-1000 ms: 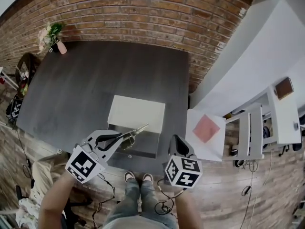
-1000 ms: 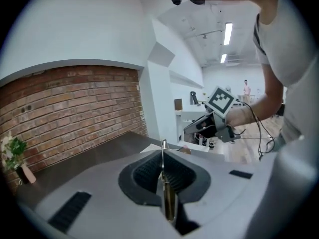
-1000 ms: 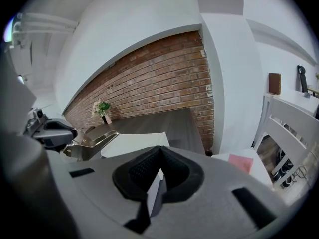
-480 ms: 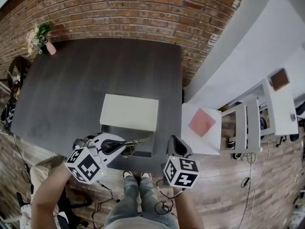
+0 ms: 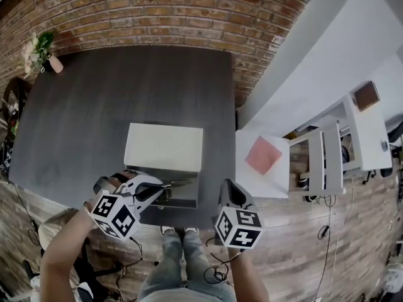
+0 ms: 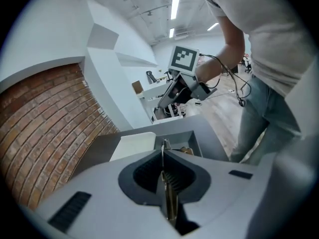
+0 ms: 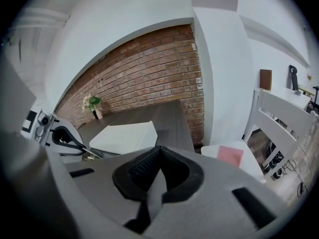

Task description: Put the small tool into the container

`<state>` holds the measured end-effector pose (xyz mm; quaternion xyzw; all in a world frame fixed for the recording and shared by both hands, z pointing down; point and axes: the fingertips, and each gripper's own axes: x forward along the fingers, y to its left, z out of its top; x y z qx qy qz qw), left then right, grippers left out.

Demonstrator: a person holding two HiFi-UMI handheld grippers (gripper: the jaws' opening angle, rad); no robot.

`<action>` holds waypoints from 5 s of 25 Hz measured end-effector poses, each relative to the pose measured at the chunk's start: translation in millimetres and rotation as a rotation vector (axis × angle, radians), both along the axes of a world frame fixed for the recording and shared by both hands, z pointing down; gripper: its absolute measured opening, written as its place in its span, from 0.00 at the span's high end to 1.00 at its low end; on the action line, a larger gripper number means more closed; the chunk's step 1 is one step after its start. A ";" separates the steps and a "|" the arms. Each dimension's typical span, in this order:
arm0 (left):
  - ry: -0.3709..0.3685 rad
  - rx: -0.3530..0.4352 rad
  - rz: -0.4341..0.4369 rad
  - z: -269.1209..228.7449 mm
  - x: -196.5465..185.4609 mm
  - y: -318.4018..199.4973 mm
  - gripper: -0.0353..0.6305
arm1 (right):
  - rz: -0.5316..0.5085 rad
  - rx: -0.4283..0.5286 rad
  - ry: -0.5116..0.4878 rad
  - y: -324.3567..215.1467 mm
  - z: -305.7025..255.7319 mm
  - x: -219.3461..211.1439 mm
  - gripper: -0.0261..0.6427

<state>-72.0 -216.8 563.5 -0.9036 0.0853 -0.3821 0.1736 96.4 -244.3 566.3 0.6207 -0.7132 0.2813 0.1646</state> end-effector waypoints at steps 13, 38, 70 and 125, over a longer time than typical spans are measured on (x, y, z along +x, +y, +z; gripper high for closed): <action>-0.025 0.046 0.007 25.9 0.7 -18.6 0.93 | 0.022 -0.039 0.007 8.9 18.8 6.1 0.96; -0.064 0.105 0.001 51.5 -0.6 -27.8 0.93 | -0.003 -0.065 0.000 19.0 33.2 1.4 0.96; -0.144 -0.205 -0.104 77.5 -2.1 -2.7 0.87 | -0.007 -0.080 -0.022 21.6 40.9 0.3 0.96; 0.914 0.109 -1.323 -160.3 -167.3 3.4 0.92 | -0.370 0.334 0.126 -9.2 -142.3 -94.1 0.96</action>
